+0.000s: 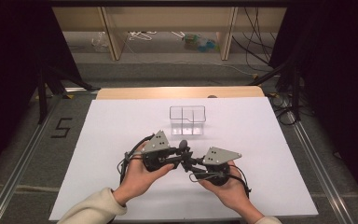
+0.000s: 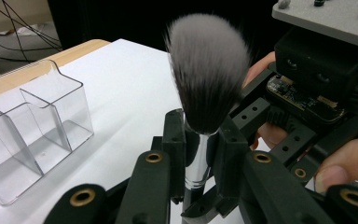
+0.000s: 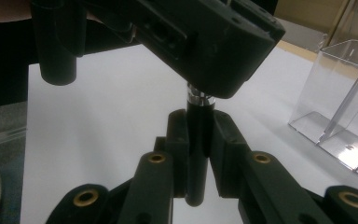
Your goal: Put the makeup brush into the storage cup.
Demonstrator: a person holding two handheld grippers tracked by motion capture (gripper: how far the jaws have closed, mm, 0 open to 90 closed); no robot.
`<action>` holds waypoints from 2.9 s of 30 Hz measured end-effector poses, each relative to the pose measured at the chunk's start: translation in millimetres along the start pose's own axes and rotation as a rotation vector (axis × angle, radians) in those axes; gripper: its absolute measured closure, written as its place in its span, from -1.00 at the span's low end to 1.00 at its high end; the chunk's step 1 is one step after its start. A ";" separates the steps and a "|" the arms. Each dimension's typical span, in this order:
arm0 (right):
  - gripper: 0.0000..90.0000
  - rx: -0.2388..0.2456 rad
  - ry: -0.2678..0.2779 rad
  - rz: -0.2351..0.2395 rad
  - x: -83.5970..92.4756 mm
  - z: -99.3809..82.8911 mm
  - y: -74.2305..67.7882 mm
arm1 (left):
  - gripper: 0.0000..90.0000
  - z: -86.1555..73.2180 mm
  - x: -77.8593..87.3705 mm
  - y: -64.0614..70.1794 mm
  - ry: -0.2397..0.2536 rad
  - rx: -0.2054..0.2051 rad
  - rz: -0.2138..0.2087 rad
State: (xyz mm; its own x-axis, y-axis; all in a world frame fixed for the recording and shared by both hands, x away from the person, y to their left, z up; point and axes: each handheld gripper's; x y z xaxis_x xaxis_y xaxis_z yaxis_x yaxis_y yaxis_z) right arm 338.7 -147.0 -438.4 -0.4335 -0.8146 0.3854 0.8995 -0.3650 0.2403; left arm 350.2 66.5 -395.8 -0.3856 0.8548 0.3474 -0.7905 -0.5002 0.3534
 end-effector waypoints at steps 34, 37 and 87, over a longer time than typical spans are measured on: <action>0.76 -0.039 -0.023 -0.050 9.4 0.2 8.8 | -0.62 -17.1 41.6 -6.2 0.173 -0.043 -0.054; 0.76 -0.036 -0.021 -0.057 9.4 -0.1 9.2 | -0.64 -20.6 46.5 -5.5 0.185 -0.047 -0.047; 0.76 -0.075 -0.003 -0.092 18.3 -2.8 18.3 | -0.65 -60.1 118.8 -33.5 0.290 -0.002 0.073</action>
State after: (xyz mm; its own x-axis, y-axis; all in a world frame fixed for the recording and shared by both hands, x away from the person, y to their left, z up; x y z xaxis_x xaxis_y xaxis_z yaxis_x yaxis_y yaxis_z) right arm 347.4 -169.9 -429.5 -0.5142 -0.7748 0.3678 0.8576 -0.4706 0.2076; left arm 302.3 193.0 -418.6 -0.5609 0.8206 0.1095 -0.7566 -0.5618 0.3346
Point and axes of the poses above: each handheld gripper's, and its own axes: x roughly backward along the jaws, z roughly out of its top, y roughly to its right, and after that the axes turned 15 degrees about x, right-handed
